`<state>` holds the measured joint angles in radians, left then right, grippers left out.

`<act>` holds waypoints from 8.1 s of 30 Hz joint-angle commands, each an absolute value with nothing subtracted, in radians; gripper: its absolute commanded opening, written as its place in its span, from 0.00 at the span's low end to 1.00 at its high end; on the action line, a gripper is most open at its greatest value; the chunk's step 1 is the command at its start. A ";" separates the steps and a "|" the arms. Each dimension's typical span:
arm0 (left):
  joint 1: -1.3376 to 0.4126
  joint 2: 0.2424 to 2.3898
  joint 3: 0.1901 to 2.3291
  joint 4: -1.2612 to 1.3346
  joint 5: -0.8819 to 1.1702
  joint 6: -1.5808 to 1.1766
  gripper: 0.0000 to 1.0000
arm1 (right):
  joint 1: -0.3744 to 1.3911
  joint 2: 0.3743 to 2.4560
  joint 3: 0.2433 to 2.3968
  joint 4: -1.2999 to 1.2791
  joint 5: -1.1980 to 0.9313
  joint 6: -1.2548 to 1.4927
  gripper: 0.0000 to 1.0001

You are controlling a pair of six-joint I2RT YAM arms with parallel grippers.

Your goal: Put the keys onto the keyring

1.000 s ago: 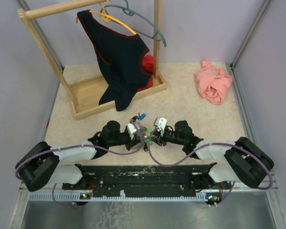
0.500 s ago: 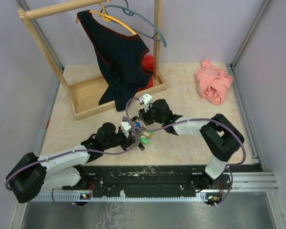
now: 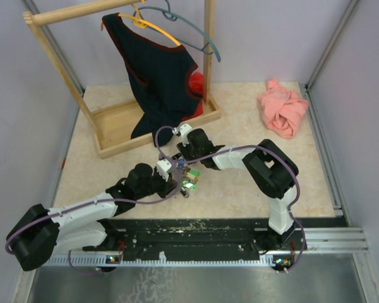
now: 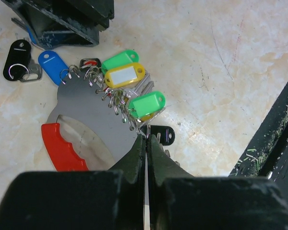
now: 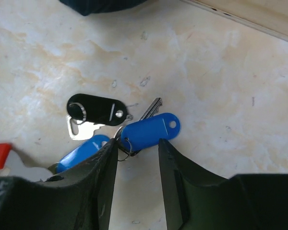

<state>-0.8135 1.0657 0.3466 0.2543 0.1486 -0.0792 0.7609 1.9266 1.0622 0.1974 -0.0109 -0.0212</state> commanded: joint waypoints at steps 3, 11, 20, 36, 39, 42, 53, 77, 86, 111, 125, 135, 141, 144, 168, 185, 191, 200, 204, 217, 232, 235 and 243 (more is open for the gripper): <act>-0.814 1.025 0.327 0.267 0.115 -0.103 0.01 | 0.769 1.972 1.120 0.114 0.153 -0.009 0.36; -0.814 1.036 0.328 0.293 0.111 -0.104 0.01 | 0.740 1.908 1.050 -0.052 0.244 0.055 0.21; -0.808 1.129 0.334 0.418 0.091 -0.094 0.01 | 0.720 1.707 0.842 -0.161 0.229 0.212 0.13; -0.751 1.202 0.296 0.566 0.140 -0.040 0.01 | 0.693 1.643 0.876 0.012 0.028 -0.029 0.27; -0.744 1.198 0.283 0.589 0.144 -0.026 0.01 | 0.673 1.687 0.898 0.054 -0.059 -0.094 0.27; -0.739 1.204 0.273 0.614 0.153 -0.025 0.01 | 0.667 1.705 0.910 0.109 -0.097 -0.149 0.27; -0.738 1.209 0.270 0.629 0.181 -0.017 0.01 | 0.646 1.810 1.020 0.137 -0.126 -0.216 0.26; -0.738 1.202 0.272 0.630 0.207 -0.008 0.01 | 0.640 1.709 1.044 -0.043 -0.088 -0.178 0.00; -0.738 1.186 0.261 0.642 0.214 -0.003 0.01 | 0.644 1.582 1.046 -0.313 -0.011 -0.053 0.00; -0.738 1.204 0.264 0.655 0.243 0.005 0.01 | 0.742 1.633 1.058 -0.466 0.317 0.250 0.00; -0.738 1.198 0.262 0.650 0.240 0.004 0.01 | 0.814 1.686 1.095 -0.392 0.232 0.291 0.20; -0.738 1.197 0.261 0.650 0.253 0.004 0.01 | 0.737 1.563 1.026 -0.406 0.111 0.237 0.35; -0.738 1.198 0.262 0.650 0.257 0.005 0.01 | 0.730 1.569 0.983 -0.396 0.068 0.227 0.39; -0.738 1.198 0.261 0.652 0.258 0.005 0.01 | 0.730 1.560 0.954 -0.367 0.063 0.220 0.39; -0.738 1.196 0.261 0.650 0.260 0.005 0.01 | 0.729 1.643 1.020 -0.270 0.063 0.061 0.39; -0.738 1.184 0.255 0.650 0.253 0.002 0.01 | 0.687 1.769 1.094 -0.378 0.159 0.074 0.38; -0.738 1.197 0.258 0.656 0.262 0.001 0.01 | 0.622 1.708 1.043 -0.445 0.249 0.165 0.34; -0.738 1.193 0.258 0.652 0.267 0.001 0.01 | 0.574 1.581 0.954 -0.399 0.108 0.242 0.34; -0.738 1.189 0.256 0.650 0.267 0.000 0.01 | 0.574 1.562 0.958 -0.385 0.086 0.243 0.34; -0.738 1.195 0.257 0.653 0.274 -0.003 0.01 | 0.574 1.619 0.951 -0.324 0.194 0.247 0.17; -0.738 1.196 0.258 0.653 0.275 -0.002 0.01 | 0.574 1.644 0.936 -0.342 0.164 0.247 0.14; -0.738 1.196 0.258 0.653 0.277 -0.003 0.01 | 0.575 1.643 0.928 -0.345 0.160 0.248 0.13; -0.737 1.197 0.259 0.652 0.277 -0.002 0.01 | 0.574 1.618 0.962 -0.423 0.171 0.223 0.00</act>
<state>-0.7433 1.2037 0.2646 0.6079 0.2573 -0.0029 0.5751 1.6424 0.9249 -0.3710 0.1635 0.2367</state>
